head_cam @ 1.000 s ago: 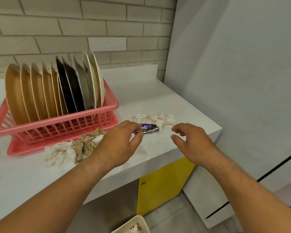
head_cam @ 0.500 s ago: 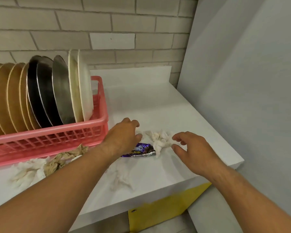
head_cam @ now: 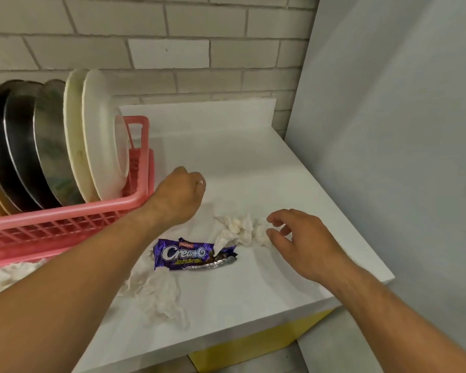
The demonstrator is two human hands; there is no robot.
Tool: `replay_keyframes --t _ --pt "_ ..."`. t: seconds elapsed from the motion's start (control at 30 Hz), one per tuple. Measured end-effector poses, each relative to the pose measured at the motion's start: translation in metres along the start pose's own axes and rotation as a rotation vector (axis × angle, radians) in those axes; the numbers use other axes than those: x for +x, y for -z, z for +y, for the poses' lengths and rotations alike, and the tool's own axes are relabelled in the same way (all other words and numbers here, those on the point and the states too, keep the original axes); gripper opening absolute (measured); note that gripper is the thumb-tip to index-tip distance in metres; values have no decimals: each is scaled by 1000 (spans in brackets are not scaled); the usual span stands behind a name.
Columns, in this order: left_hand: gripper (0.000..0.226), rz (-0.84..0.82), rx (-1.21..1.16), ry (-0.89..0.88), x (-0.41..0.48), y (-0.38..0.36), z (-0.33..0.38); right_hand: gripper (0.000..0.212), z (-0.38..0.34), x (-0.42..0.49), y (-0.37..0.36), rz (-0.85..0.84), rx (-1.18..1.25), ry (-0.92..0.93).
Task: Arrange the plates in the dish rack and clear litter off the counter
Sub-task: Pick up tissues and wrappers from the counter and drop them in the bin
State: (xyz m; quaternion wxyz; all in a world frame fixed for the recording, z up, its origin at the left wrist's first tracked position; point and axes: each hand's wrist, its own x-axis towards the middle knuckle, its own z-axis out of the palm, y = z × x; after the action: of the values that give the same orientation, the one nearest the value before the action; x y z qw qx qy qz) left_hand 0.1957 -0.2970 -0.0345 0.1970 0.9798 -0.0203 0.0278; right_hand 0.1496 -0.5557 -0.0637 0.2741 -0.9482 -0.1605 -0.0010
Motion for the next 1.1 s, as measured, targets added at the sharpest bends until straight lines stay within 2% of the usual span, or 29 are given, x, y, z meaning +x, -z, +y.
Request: replay_keyframes --t 0.07,0.17,0.3,0.47,0.63,0.77,0.83,0.9,0.97,1.1 --pt "27 146 -82 -34 -4 7 3 27 -5 5 -4 0 -12 24" --pt "45 290 -76 -115 -17 11 7 28 -15 12 -10 -32 -23 60" --pt "59 196 -98 -56 -32 8 5 39 -30 20 -22 -172 -162 75" --pt "58 126 -87 -23 -49 -3 -6 25 -34 23 -40 -306 -405 88" --pt "58 129 -64 -44 -57 -1 -11 16 -35 23 -25 -179 -227 40" --pt "59 151 -98 -63 -56 5 -11 34 -40 23 -3 30 -117 -18" --pt "59 150 -101 -74 -54 7 -9 35 -40 21 5 87 -118 -40" --pt "59 137 -95 -73 -53 8 -6 25 -38 18 11 105 -115 -60" --pt "54 116 -91 -71 -51 6 -3 4 -34 14 16 56 -42 -88" --pt "25 54 -140 -79 -45 -3 5 27 -28 4 18 -30 47 -98"
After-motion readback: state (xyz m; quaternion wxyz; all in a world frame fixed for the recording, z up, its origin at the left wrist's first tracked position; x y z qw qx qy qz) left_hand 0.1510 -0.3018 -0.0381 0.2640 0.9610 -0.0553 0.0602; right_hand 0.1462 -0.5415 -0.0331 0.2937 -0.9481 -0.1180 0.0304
